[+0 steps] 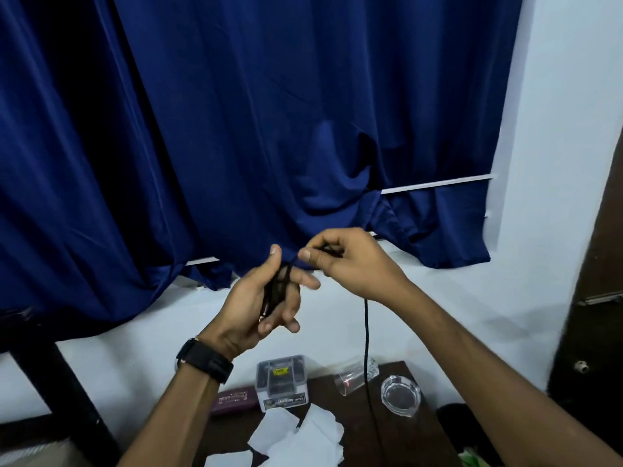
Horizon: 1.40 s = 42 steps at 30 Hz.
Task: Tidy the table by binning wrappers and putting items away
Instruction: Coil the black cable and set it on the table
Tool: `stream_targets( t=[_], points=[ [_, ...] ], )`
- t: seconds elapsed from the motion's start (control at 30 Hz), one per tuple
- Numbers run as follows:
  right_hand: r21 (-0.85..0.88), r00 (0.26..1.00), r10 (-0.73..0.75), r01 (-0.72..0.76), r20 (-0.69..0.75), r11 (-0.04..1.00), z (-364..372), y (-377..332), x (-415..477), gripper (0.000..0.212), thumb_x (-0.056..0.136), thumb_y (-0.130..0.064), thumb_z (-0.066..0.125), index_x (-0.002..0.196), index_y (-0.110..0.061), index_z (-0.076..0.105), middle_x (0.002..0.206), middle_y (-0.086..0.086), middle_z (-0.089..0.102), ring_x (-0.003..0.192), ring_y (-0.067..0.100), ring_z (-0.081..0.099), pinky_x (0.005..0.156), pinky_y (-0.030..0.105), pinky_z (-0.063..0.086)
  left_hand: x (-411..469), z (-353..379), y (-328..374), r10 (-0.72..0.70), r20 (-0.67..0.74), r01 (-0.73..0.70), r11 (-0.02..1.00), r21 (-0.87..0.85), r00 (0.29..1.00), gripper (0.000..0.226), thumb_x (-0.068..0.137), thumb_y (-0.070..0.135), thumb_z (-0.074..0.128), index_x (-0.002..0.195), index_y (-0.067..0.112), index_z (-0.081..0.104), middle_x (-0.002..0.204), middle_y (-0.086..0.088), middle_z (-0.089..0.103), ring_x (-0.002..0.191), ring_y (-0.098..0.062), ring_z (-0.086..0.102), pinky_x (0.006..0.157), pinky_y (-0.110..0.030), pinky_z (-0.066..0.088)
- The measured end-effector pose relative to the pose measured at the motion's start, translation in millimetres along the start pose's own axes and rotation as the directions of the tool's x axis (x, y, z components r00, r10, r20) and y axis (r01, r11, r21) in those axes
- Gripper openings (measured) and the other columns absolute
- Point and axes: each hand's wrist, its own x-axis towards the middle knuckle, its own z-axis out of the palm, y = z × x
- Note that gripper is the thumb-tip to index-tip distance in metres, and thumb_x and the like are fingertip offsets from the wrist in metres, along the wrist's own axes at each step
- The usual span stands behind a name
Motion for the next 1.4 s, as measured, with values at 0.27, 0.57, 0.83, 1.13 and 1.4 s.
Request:
stream_targets(
  t=[0.27,0.57,0.83,1.13,1.4],
  points=[
    [-0.04,0.917,0.224,-0.223,0.33,0.974,19,11,-23,0.027,0.106,-0.034,0.047,0.103,-0.025,0.072,0.07,-0.007,0.065,0.051,0.008,0.047,0.053,0.025,0.041,2,-5,5,0.185,-0.053,-0.19,0.89,-0.415,0.981,0.049,0.097,0.035,0.041,0.107,0.009,0.081,0.112,-0.004,0.079,0.071,-0.012,0.077,0.079,-0.028,0.064],
    [-0.278,0.934,0.128,-0.032,0.333,0.96,16,-6,-36,0.022,0.099,-0.039,0.062,0.093,-0.02,0.072,0.069,-0.022,0.065,0.063,-0.005,0.055,0.066,0.016,0.043,9,-28,-13,0.221,-0.151,-0.142,0.9,0.413,0.964,0.044,0.111,0.037,0.028,0.141,0.018,0.053,0.109,-0.011,0.079,0.111,-0.016,0.073,0.109,-0.034,0.045],
    [-0.169,0.999,0.036,-0.037,-0.008,0.985,5,-1,-18,0.019,0.088,-0.044,0.074,0.082,-0.026,0.073,0.076,-0.01,0.073,0.073,0.003,0.065,0.069,0.025,0.05,-2,-11,-9,0.053,-0.07,-0.031,0.958,0.285,0.996,0.076,0.105,0.05,0.026,0.071,-0.001,0.071,0.049,-0.024,0.061,0.024,-0.015,0.036,0.046,-0.02,0.049],
    [-0.414,0.937,0.233,-0.11,0.259,0.904,26,31,-39,0.031,0.095,-0.057,0.059,0.098,-0.028,0.071,0.068,-0.01,0.059,0.069,0.006,0.058,0.065,0.031,0.046,-2,-24,10,0.339,0.15,-0.177,0.763,-0.622,0.929,0.061,0.113,0.038,0.023,0.15,-0.009,0.036,0.12,-0.015,0.075,0.112,-0.03,0.073,0.12,-0.035,0.037],
    [-0.574,0.963,0.038,0.128,0.268,0.809,31,-14,-59,0.04,0.103,-0.061,0.03,0.094,-0.028,0.049,0.074,-0.006,0.054,0.073,0.022,0.054,0.063,0.036,0.038,5,-14,-8,0.224,-0.178,-0.239,0.969,-0.064,0.958,0.031,0.111,0.024,0.03,0.138,0.009,0.036,0.126,-0.014,0.073,0.124,-0.026,0.067,0.12,-0.043,0.034]
  ],
)
